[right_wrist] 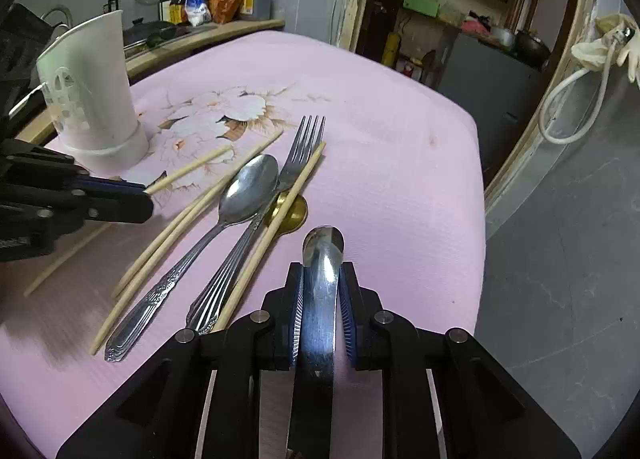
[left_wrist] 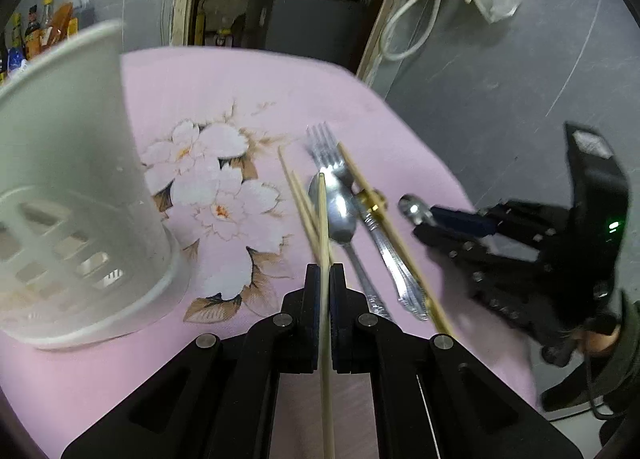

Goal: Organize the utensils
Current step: 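Lift the chopstick and knife and carry both toward the white basket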

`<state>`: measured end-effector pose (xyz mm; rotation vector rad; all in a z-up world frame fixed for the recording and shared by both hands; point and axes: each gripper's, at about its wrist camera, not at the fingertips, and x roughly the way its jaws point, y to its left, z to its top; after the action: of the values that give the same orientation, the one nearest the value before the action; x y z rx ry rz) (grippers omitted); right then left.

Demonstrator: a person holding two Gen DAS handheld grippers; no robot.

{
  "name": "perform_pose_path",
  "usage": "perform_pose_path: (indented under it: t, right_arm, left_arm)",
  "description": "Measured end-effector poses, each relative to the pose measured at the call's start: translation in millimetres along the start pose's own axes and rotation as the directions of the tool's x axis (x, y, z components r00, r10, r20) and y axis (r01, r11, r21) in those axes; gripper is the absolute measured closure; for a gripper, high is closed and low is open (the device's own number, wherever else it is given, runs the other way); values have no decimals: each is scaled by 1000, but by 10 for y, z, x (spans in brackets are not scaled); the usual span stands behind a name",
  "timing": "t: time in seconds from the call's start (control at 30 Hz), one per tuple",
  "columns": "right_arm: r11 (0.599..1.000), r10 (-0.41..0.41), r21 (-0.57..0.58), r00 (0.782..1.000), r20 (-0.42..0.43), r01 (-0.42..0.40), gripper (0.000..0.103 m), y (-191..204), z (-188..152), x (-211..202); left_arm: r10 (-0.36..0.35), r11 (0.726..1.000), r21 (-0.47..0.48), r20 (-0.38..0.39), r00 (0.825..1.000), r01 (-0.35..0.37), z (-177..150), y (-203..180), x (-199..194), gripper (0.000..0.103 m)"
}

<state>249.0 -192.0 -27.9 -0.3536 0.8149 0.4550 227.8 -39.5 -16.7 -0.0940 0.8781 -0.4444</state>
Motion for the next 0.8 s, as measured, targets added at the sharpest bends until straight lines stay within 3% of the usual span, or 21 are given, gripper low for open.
perform_pose_path:
  t: [0.13,0.27,0.5,0.7,0.8]
  right_arm:
    - [1000,9,-5,995,98,-9,88,61,-102,-139]
    - [998,-36,-45,979,201,46,88,208,-177,-282]
    - [993,-75,-62,928,365,104,88,304,-209,-575]
    - [993,-90,-20,869,486,114,88,341,-208,-787]
    - [994,-87,-12,850,519,109,88,375,-189,-844]
  left_arm:
    - [-22,999,-25,112,993,25,-49,52,-258,101]
    - [-19,999,-40,216,976,28,-60,83,-427,101]
    - [-1,999,-30,287,958,10,-68,61,-538,101]
    - [6,1000,-20,389,921,2,-90,14,-712,101]
    - [15,1000,-15,419,908,-9,-83,-9,-770,101]
